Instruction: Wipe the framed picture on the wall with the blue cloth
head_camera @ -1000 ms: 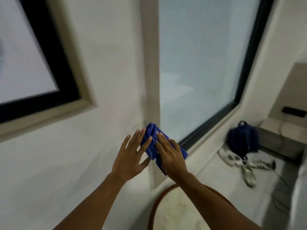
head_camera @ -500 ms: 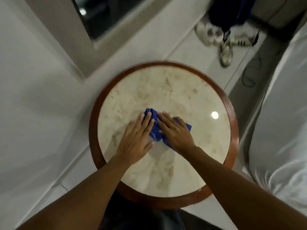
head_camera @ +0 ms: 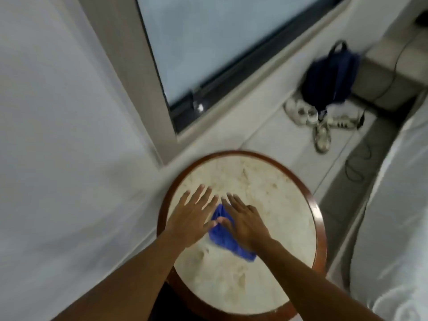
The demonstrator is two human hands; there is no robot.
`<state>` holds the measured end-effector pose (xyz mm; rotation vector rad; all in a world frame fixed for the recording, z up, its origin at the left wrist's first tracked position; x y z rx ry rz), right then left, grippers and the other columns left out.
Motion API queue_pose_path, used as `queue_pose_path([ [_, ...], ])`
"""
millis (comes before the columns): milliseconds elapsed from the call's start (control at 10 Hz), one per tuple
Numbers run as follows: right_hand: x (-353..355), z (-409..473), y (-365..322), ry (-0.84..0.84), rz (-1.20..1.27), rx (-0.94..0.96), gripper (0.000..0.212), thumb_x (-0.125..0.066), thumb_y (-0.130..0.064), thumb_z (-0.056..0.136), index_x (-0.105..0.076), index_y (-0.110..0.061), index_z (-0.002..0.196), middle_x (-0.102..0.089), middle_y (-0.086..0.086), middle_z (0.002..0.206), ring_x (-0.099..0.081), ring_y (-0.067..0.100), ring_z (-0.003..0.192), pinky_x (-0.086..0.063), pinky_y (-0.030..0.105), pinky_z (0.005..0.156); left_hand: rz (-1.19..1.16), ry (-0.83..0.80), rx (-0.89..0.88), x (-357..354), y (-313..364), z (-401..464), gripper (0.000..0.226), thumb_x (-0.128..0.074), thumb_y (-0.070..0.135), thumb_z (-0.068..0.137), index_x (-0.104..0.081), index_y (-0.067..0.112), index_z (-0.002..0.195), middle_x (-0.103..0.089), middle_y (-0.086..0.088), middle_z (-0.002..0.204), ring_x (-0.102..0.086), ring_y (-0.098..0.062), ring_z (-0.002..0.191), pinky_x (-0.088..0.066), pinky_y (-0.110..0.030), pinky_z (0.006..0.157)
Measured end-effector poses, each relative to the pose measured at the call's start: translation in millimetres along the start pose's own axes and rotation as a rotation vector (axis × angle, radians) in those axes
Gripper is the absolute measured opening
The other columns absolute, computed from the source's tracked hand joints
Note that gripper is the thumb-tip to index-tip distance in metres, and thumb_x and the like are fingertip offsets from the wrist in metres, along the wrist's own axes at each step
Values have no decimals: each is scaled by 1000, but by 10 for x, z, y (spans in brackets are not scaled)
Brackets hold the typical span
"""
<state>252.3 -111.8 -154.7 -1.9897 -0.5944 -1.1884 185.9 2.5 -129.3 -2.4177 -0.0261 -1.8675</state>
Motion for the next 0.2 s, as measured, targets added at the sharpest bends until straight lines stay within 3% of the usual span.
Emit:
queue_pose_path([
  [100, 1395, -67, -914, 241, 47, 171, 69, -16, -65, 98, -8, -30, 157, 7, -10, 161, 10, 8, 148, -14, 38, 119, 91, 364, 115, 1635, -512, -521, 68, -27, 61, 98, -46, 20, 149, -42, -10, 157, -41, -30, 144, -44, -51, 109],
  [200, 2294, -244, -1619, 381, 120, 332, 71, -9, -70, 95, -6, -34, 156, 11, -17, 159, 14, 3, 146, -7, 34, 118, 56, 594, 162, 2593, -750, -1038, 68, -28, 64, 97, -54, 21, 143, -50, -9, 152, -49, -29, 137, -49, -50, 102],
])
Point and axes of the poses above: each hand's wrist, its own z-axis towards the middle knuckle, its own x-axis out of the back of the hand, y = z × x, the point moved 8 cm from there along z, towards the middle knuckle
